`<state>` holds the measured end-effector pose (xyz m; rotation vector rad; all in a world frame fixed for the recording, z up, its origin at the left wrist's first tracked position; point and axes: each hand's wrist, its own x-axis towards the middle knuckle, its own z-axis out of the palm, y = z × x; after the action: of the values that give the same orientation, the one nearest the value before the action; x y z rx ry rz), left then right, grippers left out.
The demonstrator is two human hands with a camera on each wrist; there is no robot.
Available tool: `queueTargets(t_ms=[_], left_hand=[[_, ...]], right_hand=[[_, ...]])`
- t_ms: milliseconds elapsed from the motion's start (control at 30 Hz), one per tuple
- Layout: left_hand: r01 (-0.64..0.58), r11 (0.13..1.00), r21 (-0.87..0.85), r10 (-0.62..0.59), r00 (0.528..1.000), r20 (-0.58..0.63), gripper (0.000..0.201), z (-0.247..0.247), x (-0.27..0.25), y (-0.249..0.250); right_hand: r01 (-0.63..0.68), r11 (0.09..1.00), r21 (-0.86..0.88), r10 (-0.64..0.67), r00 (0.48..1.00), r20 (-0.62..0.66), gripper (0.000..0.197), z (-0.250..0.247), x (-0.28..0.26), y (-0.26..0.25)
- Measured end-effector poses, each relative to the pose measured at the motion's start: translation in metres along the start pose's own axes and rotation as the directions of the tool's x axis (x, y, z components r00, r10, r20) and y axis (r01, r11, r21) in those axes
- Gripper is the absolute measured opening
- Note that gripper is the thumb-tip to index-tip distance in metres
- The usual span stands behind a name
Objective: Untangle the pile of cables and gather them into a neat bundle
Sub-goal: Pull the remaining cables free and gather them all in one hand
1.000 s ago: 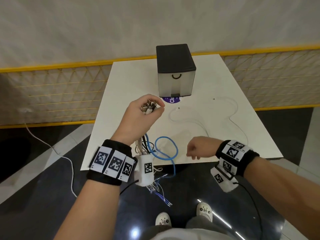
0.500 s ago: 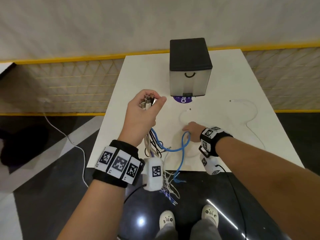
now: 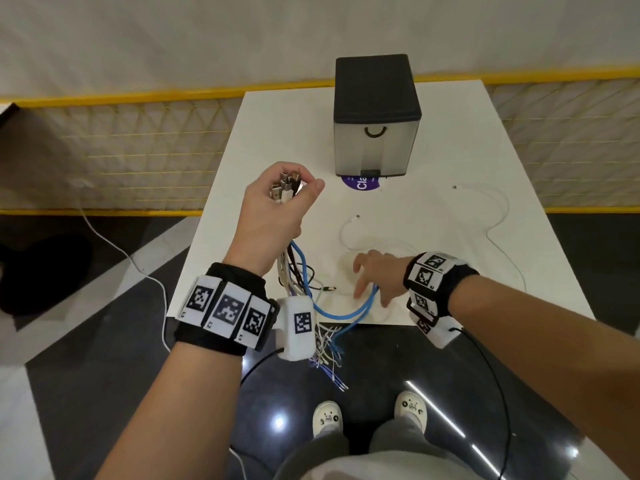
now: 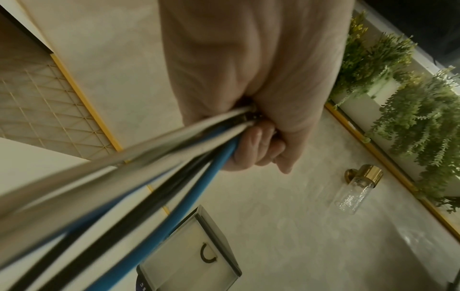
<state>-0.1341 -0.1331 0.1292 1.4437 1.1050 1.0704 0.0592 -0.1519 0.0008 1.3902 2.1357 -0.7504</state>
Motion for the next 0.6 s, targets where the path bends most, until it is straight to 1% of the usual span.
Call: queueTargets(t_ms=[67,100,167,233,267,300,333,367,400,433,467,500,533,567,600], left_hand=[[0.008,1.0,0.0,-0.008,1.0,-0.005,0.008,-0.001,0.0,0.0],[0.013,1.0,0.004,-0.013,1.0,-0.008,0.008,-0.001,0.0,-0.001],[0.024,1.0,0.009,-0.024,1.0,-0.014,0.007,-0.001,0.0,-0.001],[0.032,0.999,0.005,-0.032,0.999,-0.02,0.007,0.0,-0.001,-0.001],[0.033,0.999,0.002,-0.033,0.999,-0.018,0.006,0.0,-0.001,-0.001],[0.035,0.999,0.0,-0.035,0.999,-0.016,0.006,0.0,-0.001,-0.002],[0.04,0.999,0.0,-0.04,0.999,-0.015,0.006,0.001,-0.002,-0.002],[0.046,0.999,0.0,-0.046,0.999,-0.017,0.006,0.002,-0.003,-0.003],[0.053,0.999,0.0,-0.053,0.998,-0.017,0.006,0.002,-0.003,-0.005],[0.061,0.998,0.002,-0.061,0.998,-0.017,0.006,0.004,-0.004,-0.007],[0.069,0.998,0.01,-0.069,0.997,-0.019,0.006,0.005,-0.005,-0.009],[0.076,0.997,0.015,-0.076,0.997,-0.022,0.007,0.007,-0.006,-0.01],[0.085,0.996,0.014,-0.085,0.996,-0.026,0.008,0.01,-0.007,-0.012],[0.096,0.995,0.007,-0.096,0.995,-0.031,0.009,0.012,-0.008,-0.014],[0.108,0.994,-0.003,-0.108,0.993,-0.037,0.011,0.014,-0.008,-0.015]], right_hand=[[-0.017,1.0,0.014,0.015,0.993,0.116,0.064,-0.005,-0.006,-0.001],[-0.019,0.999,0.048,0.011,0.986,0.166,0.068,-0.01,-0.008,0.0],[-0.024,0.984,0.176,-0.028,0.957,0.29,0.076,-0.021,-0.01,0.001],[-0.048,0.93,0.365,-0.106,0.914,0.391,0.09,-0.027,-0.011,0.001],[-0.064,0.882,0.467,-0.15,0.901,0.407,0.093,-0.028,-0.012,0.0],[-0.078,0.819,0.568,-0.188,0.899,0.395,0.09,-0.028,-0.013,-0.001],[-0.088,0.755,0.65,-0.208,0.908,0.364,0.081,-0.027,-0.012,-0.003],[-0.08,0.703,0.707,-0.205,0.929,0.309,0.068,-0.026,-0.01,-0.003],[-0.045,0.676,0.736,-0.177,0.959,0.222,0.054,-0.025,-0.007,-0.004],[0.003,0.681,0.732,-0.116,0.988,0.104,0.042,-0.025,-0.002,-0.003],[0.043,0.725,0.688,-0.028,0.999,-0.034,0.036,-0.025,0.003,-0.002],[0.056,0.787,0.614,0.067,0.982,-0.176,0.033,-0.024,0.011,0.002],[0.04,0.839,0.542,0.14,0.948,-0.286,0.032,-0.022,0.018,0.005],[-0.004,0.863,0.506,0.197,0.924,-0.328,0.035,-0.019,0.025,0.008],[-0.061,0.863,0.501,0.243,0.92,-0.307,0.042,-0.015,0.032,0.009]])
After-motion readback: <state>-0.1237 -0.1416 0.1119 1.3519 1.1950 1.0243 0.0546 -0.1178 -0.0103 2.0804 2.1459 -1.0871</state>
